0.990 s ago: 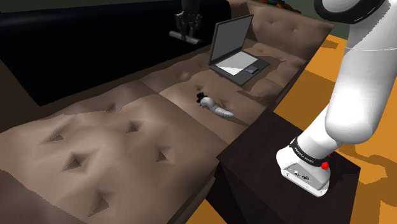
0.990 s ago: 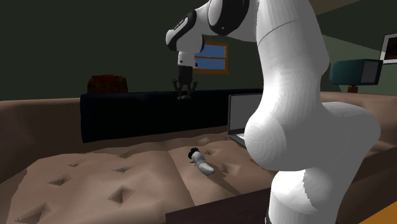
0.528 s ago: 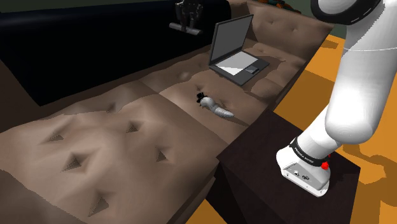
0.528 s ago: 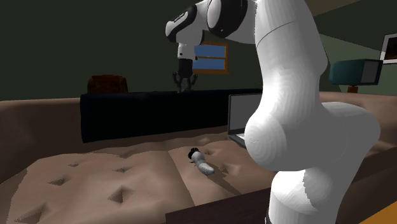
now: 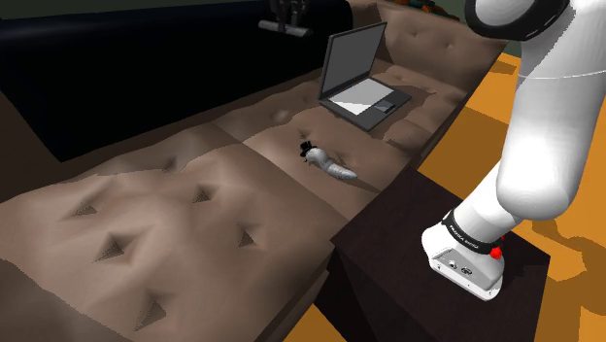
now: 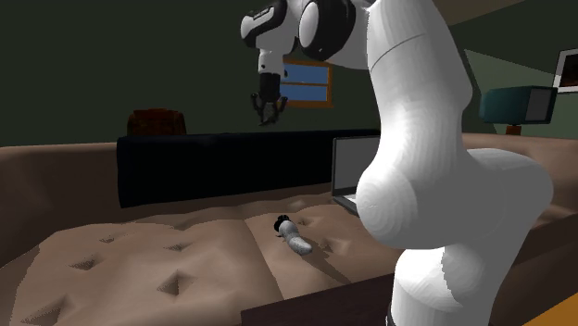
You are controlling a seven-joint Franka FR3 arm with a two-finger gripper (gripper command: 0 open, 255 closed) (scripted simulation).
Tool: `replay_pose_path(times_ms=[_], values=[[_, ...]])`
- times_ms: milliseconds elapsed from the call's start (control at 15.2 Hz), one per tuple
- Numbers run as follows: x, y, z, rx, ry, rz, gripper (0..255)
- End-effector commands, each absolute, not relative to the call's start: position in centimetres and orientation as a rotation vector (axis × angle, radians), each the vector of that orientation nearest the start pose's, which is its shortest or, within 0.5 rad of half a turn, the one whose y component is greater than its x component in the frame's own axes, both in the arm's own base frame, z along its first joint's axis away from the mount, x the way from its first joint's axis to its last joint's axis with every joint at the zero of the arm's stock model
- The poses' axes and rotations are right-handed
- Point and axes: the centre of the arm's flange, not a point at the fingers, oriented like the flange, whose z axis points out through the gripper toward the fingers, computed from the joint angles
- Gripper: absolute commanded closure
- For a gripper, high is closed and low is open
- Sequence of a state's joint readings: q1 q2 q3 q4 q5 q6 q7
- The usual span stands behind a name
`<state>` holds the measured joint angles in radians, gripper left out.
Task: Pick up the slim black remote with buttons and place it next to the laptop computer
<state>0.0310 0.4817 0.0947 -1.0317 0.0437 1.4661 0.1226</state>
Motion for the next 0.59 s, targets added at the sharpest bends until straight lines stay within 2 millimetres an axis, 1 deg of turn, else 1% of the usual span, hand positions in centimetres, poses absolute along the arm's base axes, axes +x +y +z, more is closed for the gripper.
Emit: replay_pose_path(times_ms=[0, 528], values=[[67.0, 6.1, 57.5, -3.059, 0.005, 0.085, 255], [61.3, -2.8, 57.5, -3.059, 0.005, 0.085, 255]])
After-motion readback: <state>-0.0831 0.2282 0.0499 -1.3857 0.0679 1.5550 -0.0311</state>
